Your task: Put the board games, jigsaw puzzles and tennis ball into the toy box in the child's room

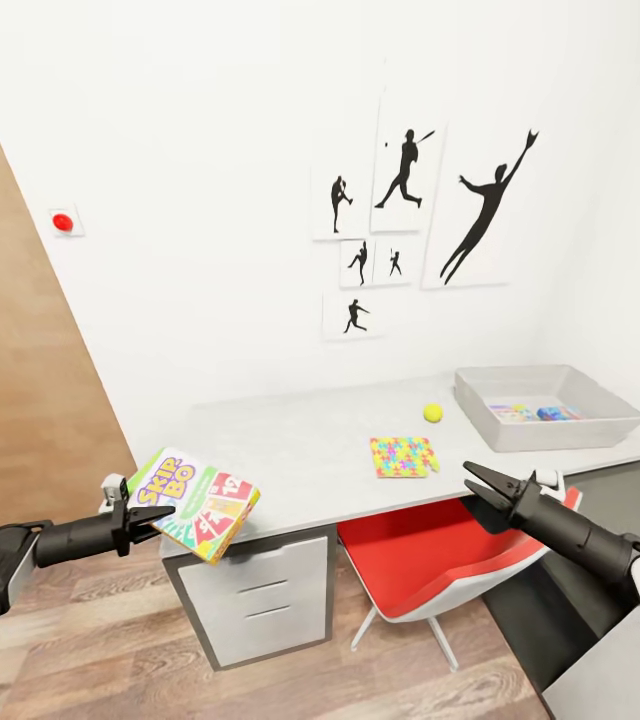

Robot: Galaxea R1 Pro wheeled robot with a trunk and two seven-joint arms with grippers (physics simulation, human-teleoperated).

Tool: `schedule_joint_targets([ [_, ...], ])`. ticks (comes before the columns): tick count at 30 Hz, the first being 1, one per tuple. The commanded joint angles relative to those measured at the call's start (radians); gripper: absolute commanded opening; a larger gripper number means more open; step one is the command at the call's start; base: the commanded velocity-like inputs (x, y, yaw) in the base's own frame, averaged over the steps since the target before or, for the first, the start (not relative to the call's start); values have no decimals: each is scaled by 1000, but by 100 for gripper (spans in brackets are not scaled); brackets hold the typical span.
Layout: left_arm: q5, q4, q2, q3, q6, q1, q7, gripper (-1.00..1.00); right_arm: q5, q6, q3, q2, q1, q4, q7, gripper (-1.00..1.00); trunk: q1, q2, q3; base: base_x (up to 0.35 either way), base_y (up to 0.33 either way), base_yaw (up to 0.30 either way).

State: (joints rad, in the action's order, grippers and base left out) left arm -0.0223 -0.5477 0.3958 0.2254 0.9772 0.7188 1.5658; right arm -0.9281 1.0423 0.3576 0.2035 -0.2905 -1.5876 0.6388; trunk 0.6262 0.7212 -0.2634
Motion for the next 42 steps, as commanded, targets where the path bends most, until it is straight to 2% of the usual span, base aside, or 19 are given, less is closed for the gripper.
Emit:
schedule_joint_targets([
  [1,2,0,0,0,11,1,5,-100,5,5,1,0,-1,0,7,100,-4,-6,2,0,0,0],
  [6,1,0,11,0,11,1,5,-100,2,4,3,-2,-1,1,7,100,-23,-41,17,0,0,0],
  [19,1,0,15,0,11,1,5,-100,-1,0,3,-4,-1,1,8,100,-73,-132,58,0,0,-14],
  [31,1,0,14,0,11,1,5,-100,-1,-3,3,-6,-1,3,9,100,-119,-216,96,-4,0,-257],
  [42,2,0,15,0,11,1,5,-100,-1,-4,3,-11,-1,3,9,100,-161,-293,130,-150,0,-280],
])
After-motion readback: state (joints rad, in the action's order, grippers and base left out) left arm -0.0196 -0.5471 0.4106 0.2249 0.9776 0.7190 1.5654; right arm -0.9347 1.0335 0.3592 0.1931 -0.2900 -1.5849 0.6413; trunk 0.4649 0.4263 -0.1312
